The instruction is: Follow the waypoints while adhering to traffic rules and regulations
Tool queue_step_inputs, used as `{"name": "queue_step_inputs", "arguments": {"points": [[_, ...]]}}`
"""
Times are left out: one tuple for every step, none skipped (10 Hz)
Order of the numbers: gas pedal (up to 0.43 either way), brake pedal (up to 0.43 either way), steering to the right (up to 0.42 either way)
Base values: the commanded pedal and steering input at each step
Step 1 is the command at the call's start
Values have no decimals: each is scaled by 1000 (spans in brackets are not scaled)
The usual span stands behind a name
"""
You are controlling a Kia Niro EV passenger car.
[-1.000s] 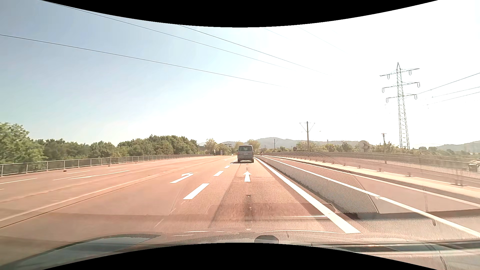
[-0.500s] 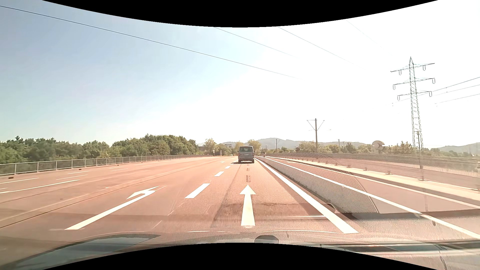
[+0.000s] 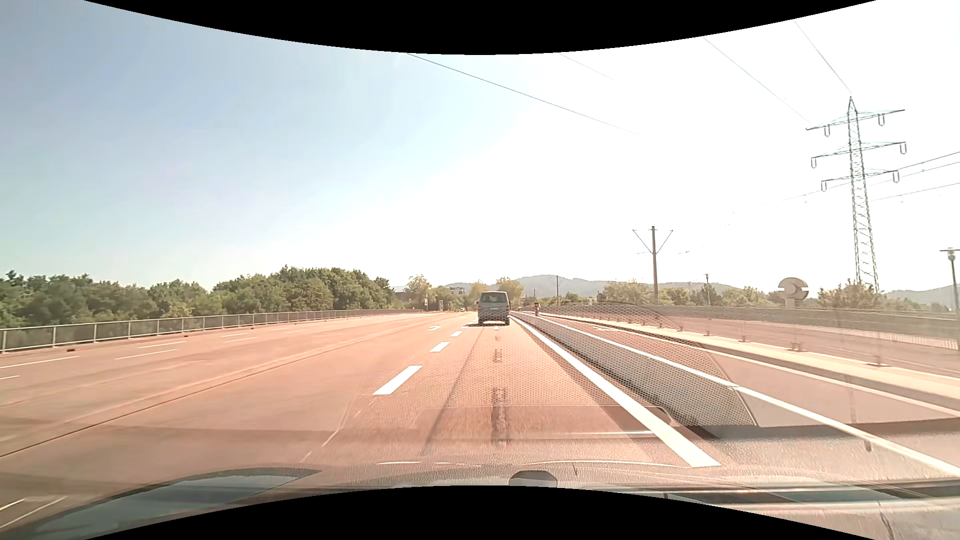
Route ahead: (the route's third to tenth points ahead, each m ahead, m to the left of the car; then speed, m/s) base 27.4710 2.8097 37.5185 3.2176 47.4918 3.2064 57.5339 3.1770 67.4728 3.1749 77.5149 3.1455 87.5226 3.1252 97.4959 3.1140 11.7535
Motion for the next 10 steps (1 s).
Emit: {"name": "queue_step_inputs", "arguments": {"points": [[150, 0, -2], [150, 0, -2], [150, 0, -1], [150, 0, -1], [150, 0, -1], [150, 0, -1], [150, 0, -1], [150, 0, -1], [150, 0, -1], [157, 0, -1]]}}
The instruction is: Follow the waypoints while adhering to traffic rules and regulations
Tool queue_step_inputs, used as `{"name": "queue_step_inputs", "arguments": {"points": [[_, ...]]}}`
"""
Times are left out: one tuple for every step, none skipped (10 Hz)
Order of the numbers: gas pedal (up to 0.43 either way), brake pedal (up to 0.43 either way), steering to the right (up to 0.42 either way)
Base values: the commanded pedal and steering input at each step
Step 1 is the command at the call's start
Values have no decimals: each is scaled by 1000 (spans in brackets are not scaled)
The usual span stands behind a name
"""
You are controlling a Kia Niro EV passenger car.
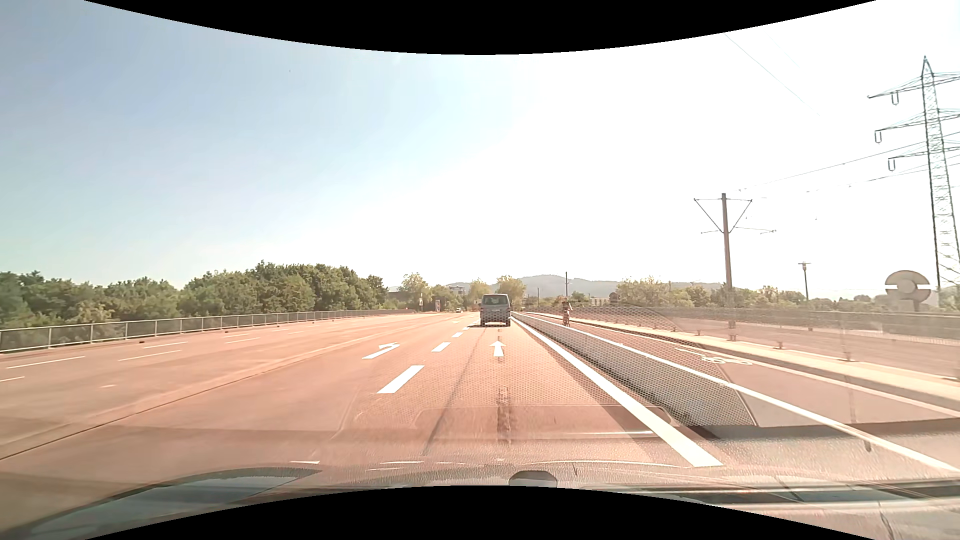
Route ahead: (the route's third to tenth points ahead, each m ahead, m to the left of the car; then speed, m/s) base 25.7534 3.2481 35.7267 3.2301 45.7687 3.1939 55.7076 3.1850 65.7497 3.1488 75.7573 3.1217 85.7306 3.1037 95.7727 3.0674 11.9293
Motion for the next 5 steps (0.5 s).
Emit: {"name": "queue_step_inputs", "arguments": {"points": [[157, 0, -1], [157, 0, -1], [157, 0, -1], [157, 0, -1], [157, 0, -1]]}}
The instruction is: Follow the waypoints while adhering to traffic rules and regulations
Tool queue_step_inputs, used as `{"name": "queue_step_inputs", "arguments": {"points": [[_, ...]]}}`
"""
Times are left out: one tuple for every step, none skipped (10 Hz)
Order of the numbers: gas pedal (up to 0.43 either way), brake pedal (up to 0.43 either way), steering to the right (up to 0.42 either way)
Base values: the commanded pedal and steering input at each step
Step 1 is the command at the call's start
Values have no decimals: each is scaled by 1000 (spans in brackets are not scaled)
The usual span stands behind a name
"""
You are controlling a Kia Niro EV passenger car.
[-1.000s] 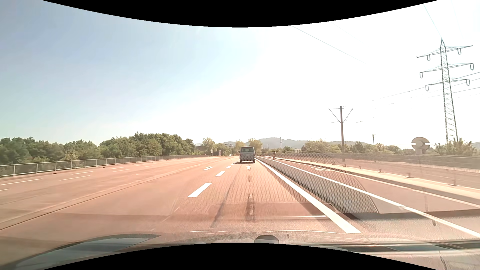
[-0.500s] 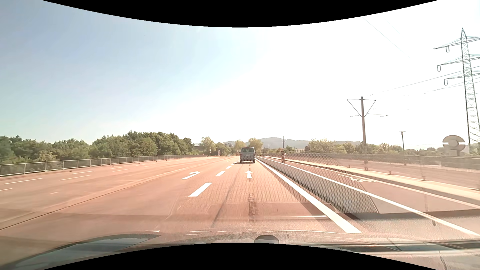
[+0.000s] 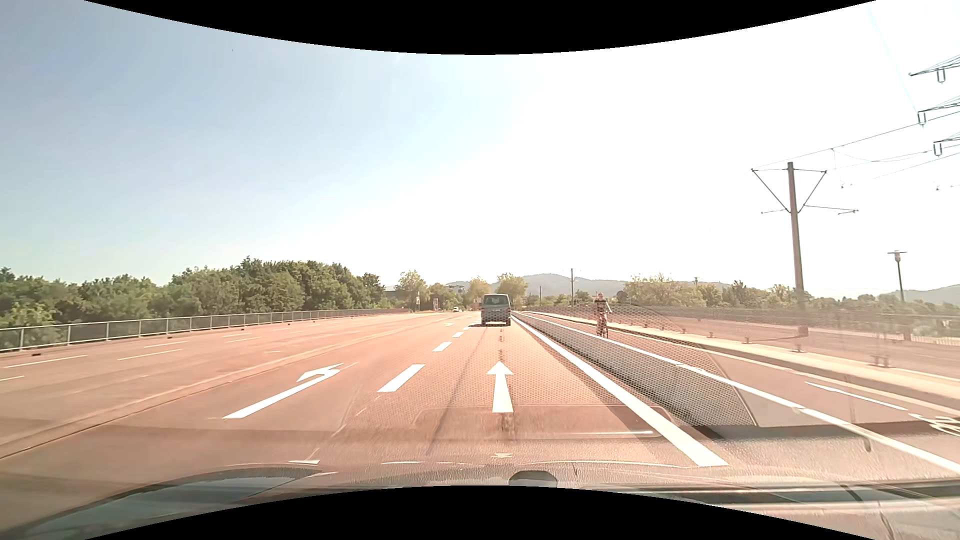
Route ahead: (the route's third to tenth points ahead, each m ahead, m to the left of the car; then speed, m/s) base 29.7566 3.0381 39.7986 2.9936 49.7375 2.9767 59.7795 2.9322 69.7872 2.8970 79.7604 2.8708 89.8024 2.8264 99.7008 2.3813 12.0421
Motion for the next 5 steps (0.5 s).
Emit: {"name": "queue_step_inputs", "arguments": {"points": [[157, 0, -1], [157, 0, -1], [157, 0, -1], [157, 0, -1], [157, 0, -1]]}}
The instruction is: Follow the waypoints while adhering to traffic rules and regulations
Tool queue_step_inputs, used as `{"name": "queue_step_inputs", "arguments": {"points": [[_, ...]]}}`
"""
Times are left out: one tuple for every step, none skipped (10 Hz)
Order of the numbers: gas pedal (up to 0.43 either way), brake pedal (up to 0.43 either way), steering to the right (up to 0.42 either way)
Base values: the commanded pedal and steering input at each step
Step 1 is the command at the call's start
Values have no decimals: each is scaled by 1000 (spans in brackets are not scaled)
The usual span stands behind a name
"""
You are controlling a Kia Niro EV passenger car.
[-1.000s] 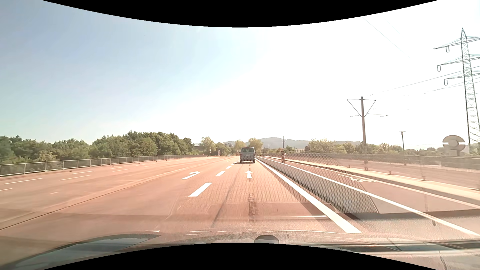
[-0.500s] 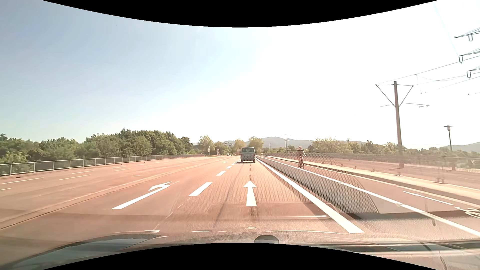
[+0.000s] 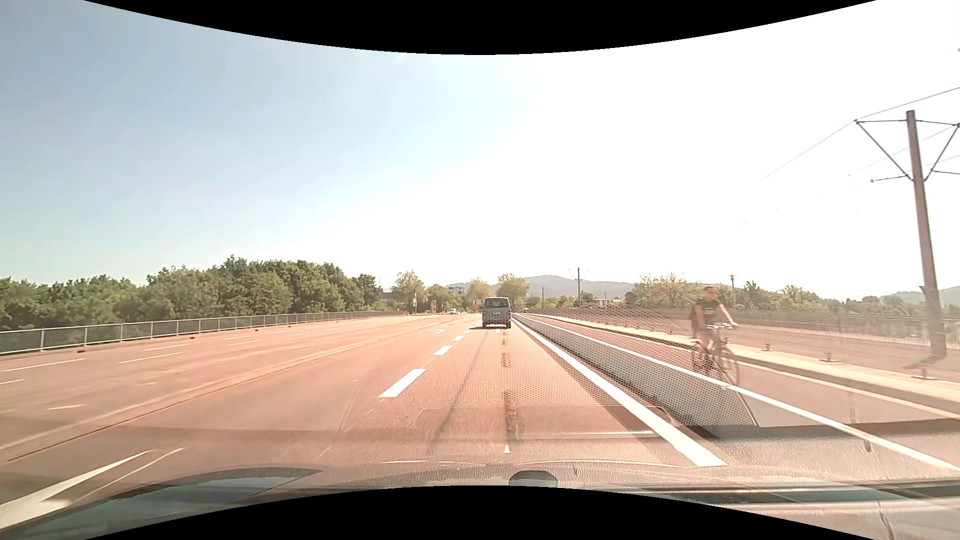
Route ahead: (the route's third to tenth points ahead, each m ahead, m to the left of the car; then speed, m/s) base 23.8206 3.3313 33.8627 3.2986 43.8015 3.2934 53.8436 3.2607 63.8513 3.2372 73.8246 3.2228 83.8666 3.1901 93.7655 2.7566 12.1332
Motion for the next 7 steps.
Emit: {"name": "queue_step_inputs", "arguments": {"points": [[157, 0, -1], [157, 0, -1], [157, 0, -1], [157, 0, 0], [157, 0, 0], [157, 0, 1], [157, 0, 1]]}}
